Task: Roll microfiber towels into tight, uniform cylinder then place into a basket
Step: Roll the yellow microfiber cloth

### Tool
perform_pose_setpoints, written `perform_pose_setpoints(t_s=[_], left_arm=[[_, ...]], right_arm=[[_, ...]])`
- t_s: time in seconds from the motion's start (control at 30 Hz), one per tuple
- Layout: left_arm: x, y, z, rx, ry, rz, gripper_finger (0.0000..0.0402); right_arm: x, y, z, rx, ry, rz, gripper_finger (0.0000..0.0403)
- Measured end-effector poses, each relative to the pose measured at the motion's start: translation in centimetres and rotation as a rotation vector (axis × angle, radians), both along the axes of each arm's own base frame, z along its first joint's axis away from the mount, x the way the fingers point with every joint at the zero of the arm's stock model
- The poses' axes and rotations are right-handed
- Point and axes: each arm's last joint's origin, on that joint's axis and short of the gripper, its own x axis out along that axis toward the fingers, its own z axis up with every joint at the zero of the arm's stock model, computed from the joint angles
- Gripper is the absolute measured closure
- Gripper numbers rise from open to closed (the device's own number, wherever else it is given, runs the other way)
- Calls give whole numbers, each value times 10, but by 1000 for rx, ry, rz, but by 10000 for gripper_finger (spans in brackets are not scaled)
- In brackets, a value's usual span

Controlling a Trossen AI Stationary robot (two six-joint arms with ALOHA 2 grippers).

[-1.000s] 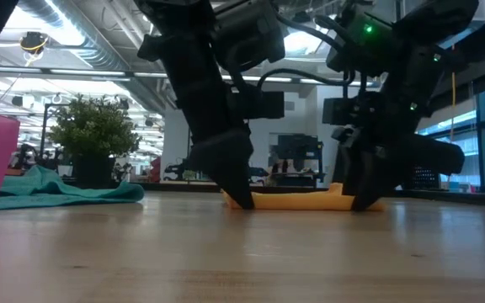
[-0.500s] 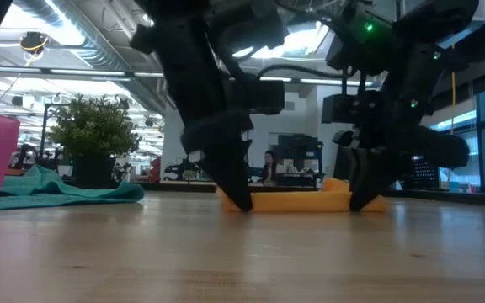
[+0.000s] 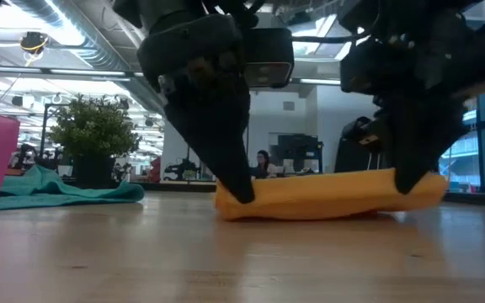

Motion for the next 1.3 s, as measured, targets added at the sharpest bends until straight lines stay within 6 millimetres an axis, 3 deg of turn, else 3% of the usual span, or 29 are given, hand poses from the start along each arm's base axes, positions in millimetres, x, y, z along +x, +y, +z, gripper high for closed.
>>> perform_pose_setpoints(t_s=[0.37,0.7,1.0,1.3], left_arm=[[7,0,18,-38,10,91,401],[14,6,41,25,11,171,401],[8,9,37,137,28,261,401],[10,18,36,189,3,306,401]], right_arm=[[0,3,3,111,30,29,396],[3,-9,6,145,41,-48,396],[2,-13,18,129,-10,-93,396],[2,-13,16,129,2,-96,395]])
